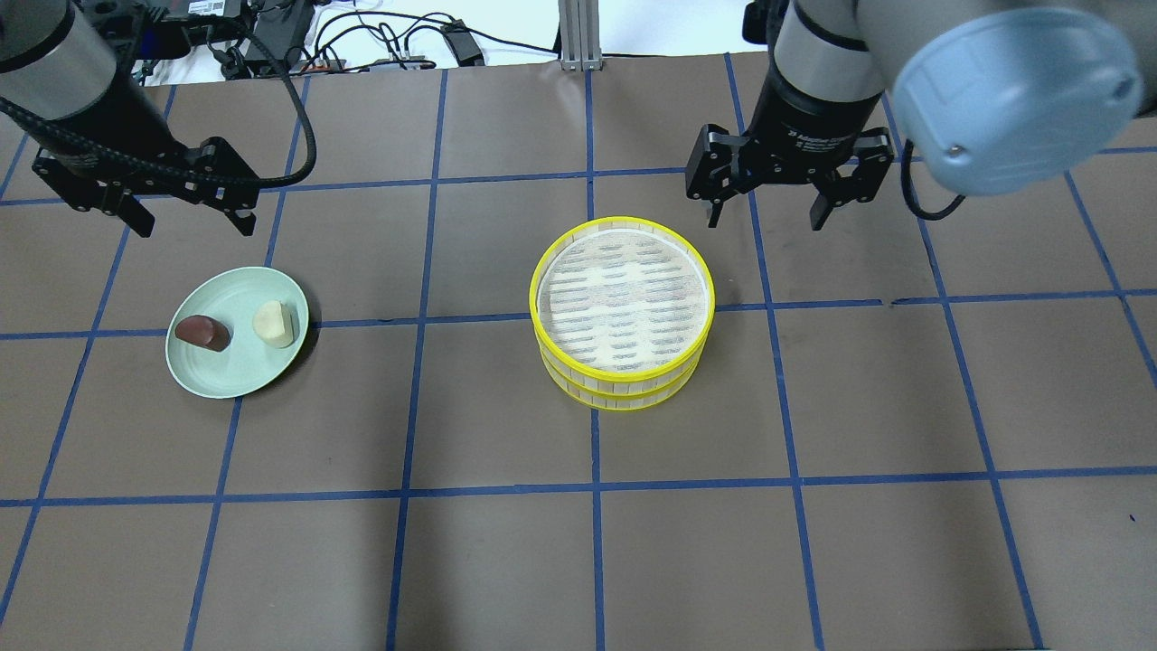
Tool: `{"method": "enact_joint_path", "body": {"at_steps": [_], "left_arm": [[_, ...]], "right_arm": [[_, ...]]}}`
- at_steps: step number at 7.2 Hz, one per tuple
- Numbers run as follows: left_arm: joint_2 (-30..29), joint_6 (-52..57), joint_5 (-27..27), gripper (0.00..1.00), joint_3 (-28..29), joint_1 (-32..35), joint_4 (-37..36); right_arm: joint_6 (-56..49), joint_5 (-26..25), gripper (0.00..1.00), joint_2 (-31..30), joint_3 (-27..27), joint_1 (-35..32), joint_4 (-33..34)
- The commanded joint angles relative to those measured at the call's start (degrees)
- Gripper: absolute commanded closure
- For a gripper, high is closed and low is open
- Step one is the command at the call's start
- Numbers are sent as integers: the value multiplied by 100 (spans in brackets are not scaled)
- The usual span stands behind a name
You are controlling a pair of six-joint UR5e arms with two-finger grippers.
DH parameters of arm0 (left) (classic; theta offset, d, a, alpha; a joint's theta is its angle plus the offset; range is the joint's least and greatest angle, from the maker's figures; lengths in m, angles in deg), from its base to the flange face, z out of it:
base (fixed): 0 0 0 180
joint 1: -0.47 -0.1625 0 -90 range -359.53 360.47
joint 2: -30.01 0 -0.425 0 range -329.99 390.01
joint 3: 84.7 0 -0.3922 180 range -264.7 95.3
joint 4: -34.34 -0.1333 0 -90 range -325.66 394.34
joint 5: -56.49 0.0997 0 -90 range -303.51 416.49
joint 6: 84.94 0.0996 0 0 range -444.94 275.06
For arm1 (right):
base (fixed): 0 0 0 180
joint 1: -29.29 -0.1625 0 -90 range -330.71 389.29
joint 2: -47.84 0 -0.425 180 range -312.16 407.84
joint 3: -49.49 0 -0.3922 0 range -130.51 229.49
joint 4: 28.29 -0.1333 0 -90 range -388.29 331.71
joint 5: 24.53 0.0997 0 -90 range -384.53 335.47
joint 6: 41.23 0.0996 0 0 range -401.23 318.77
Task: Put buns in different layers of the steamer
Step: 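Lower right gripper to steamer top rim while left gripper descends to white bun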
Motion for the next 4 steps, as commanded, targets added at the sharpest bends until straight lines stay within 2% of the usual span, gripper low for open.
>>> {"method": "enact_joint_path", "body": {"at_steps": [1, 2, 3, 4], "left_arm": [[-248, 136, -16, 0, -404, -443, -515], [-441, 249, -24, 0, -502, -470, -789], [-687, 250, -24, 0, -538, -488, -940], [-950, 259, -51, 0, -538, -540, -1107]], "right_arm": [[78, -241, 7, 985, -437, -15, 1083], [52, -436, 12, 1075, -961, -15, 1687], [61, -394, 7, 1128, -1158, -15, 2119], [52, -185, 1, 1233, -1151, -15, 2080]]}}
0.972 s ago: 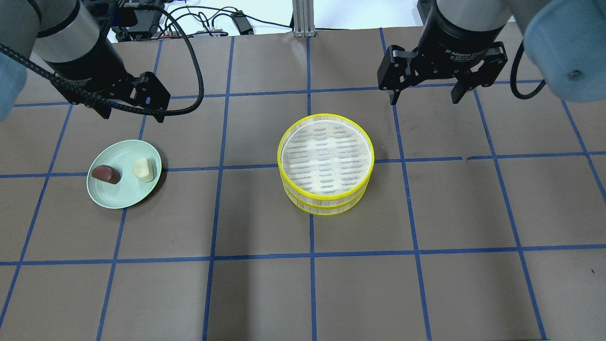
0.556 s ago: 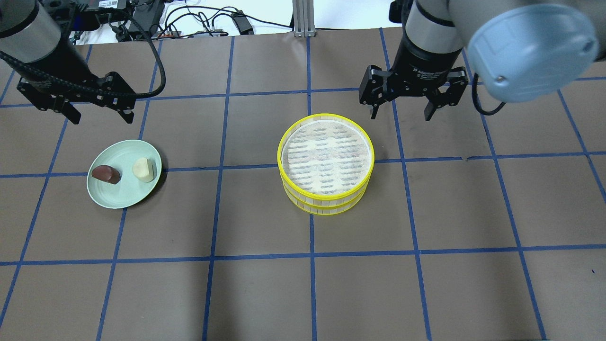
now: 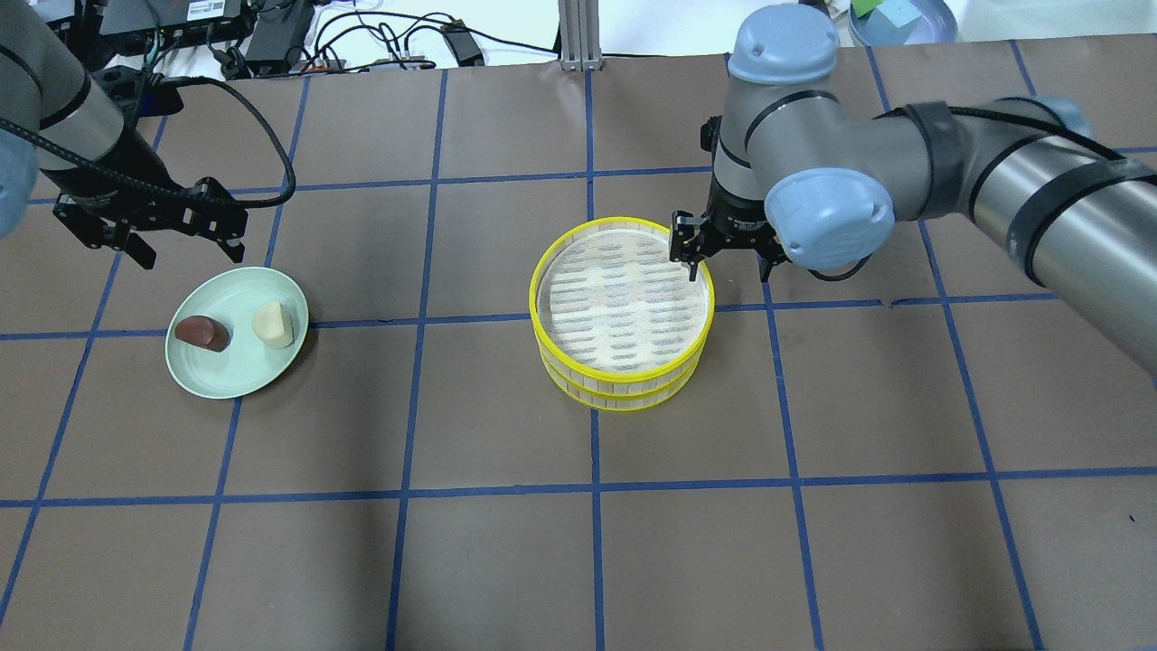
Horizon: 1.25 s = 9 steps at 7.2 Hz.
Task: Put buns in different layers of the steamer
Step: 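Lower right gripper to steamer top rim while left gripper descends to white bun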
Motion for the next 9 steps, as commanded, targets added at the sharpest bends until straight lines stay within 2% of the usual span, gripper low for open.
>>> {"method": "enact_joint_path", "body": {"at_steps": [1, 2, 3, 4, 5, 6, 9], "left_arm": [[-622, 83, -4, 0, -32, -66, -440], [-930, 101, -13, 0, -32, -118, -773], [-1185, 179, -13, 0, -32, -249, -898], [-1423, 224, -91, 0, -32, -355, -934], [-1652, 224, -283, 0, -32, -365, -1178], [-1854, 189, -459, 0, -32, -365, -1363], [-2145, 250, -540, 0, -32, -391, -1374]], "right_arm": [[-15, 363, 1, 127, -114, 0, 218], [20, 365, 15, 179, -114, 0, 235], [64, 356, 66, 223, -105, 0, 218], [177, 356, 94, 198, -96, 0, 201], [248, 356, 100, 171, 78, 0, -52], [249, 365, 100, 171, 227, 0, -359], [249, 294, 100, 127, 255, -53, -388]]}}
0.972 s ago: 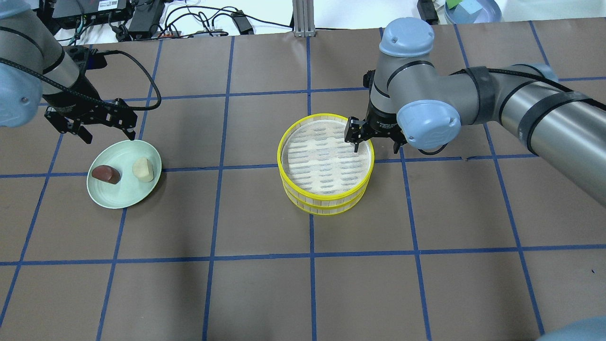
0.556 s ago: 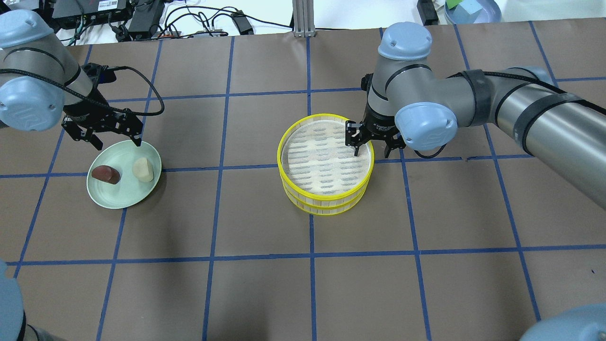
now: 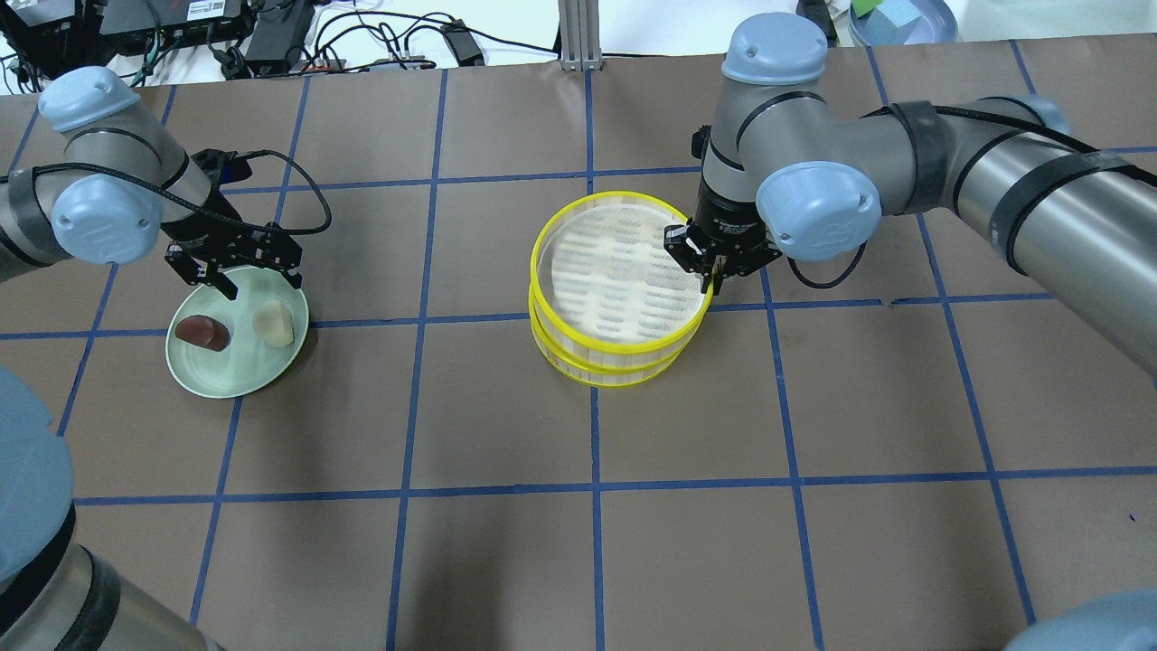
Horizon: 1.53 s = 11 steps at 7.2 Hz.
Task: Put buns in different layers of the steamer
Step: 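Lower right gripper to steamer top rim while left gripper descends to white bun, then set top tier beside base with right gripper while left gripper grasps white bun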
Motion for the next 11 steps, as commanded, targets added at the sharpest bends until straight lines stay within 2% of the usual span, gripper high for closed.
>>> {"method": "enact_joint_path", "body": {"at_steps": [1, 4, 5, 7, 8, 9, 10, 11], "left_arm": [[-124, 42, 23, 8, 0, -46, -6], [-160, 51, 67, 10, 0, -90, 108], [-160, 51, 58, 17, -9, -117, 239], [-238, 8, 111, 77, 0, -117, 328], [-239, -19, 111, 100, 18, -117, 328], [-230, 33, 111, 100, 26, -134, 320], [-152, 34, 120, 100, 79, -152, 337], [-64, -192, 102, 100, 131, -161, 529]], "right_arm": [[-14, 72, 100, -144, 40, -29, -24], [-354, 3, 100, -565, 355, 137, -645], [-844, -6, 100, -602, 339, 443, -665], [-2037, -24, 100, -549, 313, 1233, -849], [-2323, -59, 100, -514, 313, 1446, -981], [-2839, -468, 100, -383, 321, 1509, -1017], [-3009, -629, 100, -365, 321, 1562, -982], [-3028, -543, 100, -356, 304, 1675, -999]]}}
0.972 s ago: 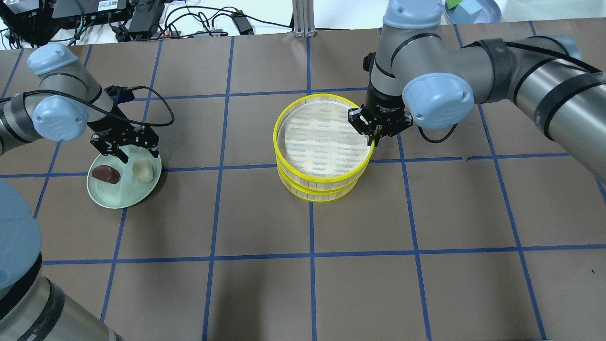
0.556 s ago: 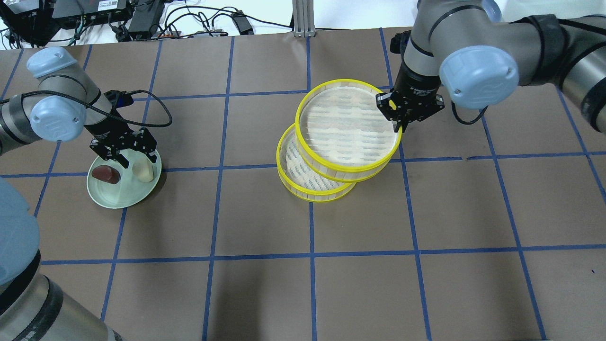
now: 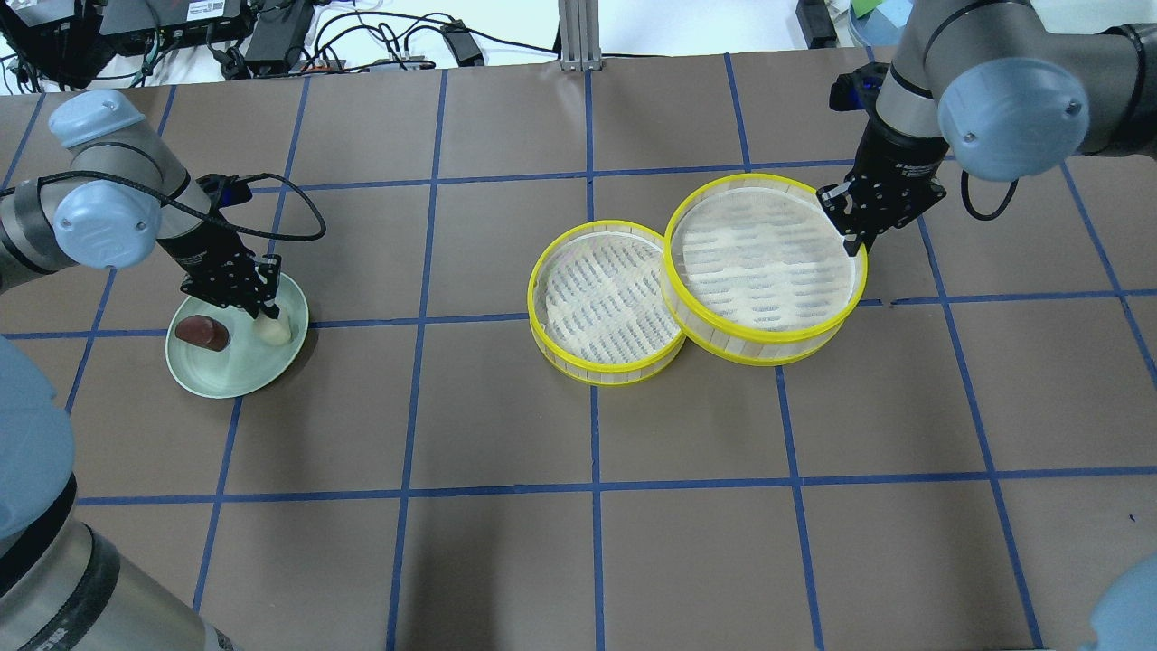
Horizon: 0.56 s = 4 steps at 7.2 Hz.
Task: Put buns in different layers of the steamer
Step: 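Set top tier beside base with right gripper while left gripper grasps white bun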
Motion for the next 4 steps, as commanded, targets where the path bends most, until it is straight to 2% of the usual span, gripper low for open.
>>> {"method": "enact_joint_path", "body": {"at_steps": [1, 2, 3, 4], "left_arm": [[259, -210, -10, 100, 155, -32, 229], [469, -271, -27, 100, 443, 81, 456], [663, -846, -245, 100, 812, 204, 902], [830, -1235, -647, 100, 920, 431, 1054]], "right_arm": [[-191, -19, 100, 84, -21, 155, 12], [-252, -27, 100, 85, -12, 173, 12], [-244, -18, 100, 85, -21, 208, 4], [-261, -1, 100, 93, -21, 260, 12]]}}
